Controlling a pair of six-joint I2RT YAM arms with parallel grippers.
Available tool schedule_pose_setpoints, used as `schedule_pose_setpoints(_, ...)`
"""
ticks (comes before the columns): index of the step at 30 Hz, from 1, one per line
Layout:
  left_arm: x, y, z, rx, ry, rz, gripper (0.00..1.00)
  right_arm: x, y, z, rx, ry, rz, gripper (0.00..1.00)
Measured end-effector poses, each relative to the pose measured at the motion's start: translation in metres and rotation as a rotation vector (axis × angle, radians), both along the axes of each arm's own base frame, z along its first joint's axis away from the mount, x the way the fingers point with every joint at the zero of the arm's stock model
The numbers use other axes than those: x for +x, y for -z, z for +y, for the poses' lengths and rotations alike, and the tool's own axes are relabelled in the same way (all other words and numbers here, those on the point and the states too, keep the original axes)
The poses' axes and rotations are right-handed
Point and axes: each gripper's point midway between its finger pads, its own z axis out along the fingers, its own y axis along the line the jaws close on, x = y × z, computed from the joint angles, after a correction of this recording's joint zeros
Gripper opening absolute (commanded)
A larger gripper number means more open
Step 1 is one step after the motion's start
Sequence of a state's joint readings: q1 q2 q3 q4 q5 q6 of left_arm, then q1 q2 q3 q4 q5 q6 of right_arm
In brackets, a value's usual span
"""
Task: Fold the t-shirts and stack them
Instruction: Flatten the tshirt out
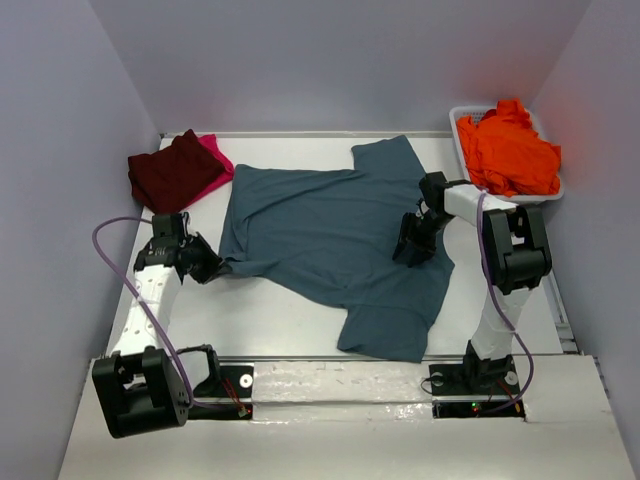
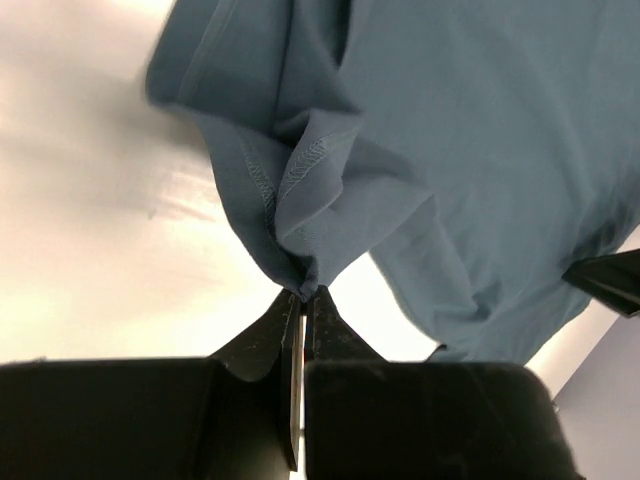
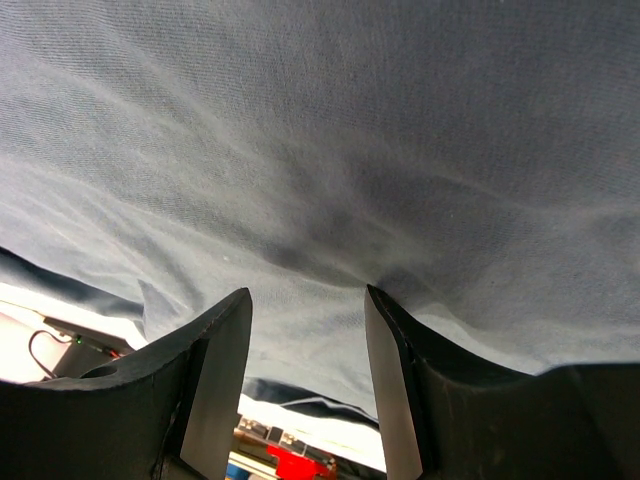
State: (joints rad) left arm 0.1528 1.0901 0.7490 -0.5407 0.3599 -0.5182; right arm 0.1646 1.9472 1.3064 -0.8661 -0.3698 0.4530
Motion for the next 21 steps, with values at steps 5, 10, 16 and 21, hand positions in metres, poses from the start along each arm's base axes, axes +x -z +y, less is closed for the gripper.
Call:
schedule_pose_setpoints(5, -0.038, 0.029, -0.008, -0.035, -0.004, 0.121, 0.06, 0.0, 0.0, 0.0, -0.002, 0.0, 0.012, 0.55)
schedule_pose_setpoints(10, -0.059, 0.04, -0.014, -0.065, -0.003, 0.195, 0.06, 0.0, 0.0, 0.0, -0.004, -0.001, 0.013, 0.55)
schedule_pose_setpoints(16, -0.054, 0.025, -0.018, -0.081, 0.001, 0.104, 0.06, 0.001, 0.002, -0.001, -0.012, -0.001, 0.023, 0.55)
schedule_pose_setpoints(21, -0.053, 0.018, -0.021, -0.099, -0.012, 0.047, 0.06, 0.001, 0.003, -0.002, -0.021, 0.0, 0.037, 0.55)
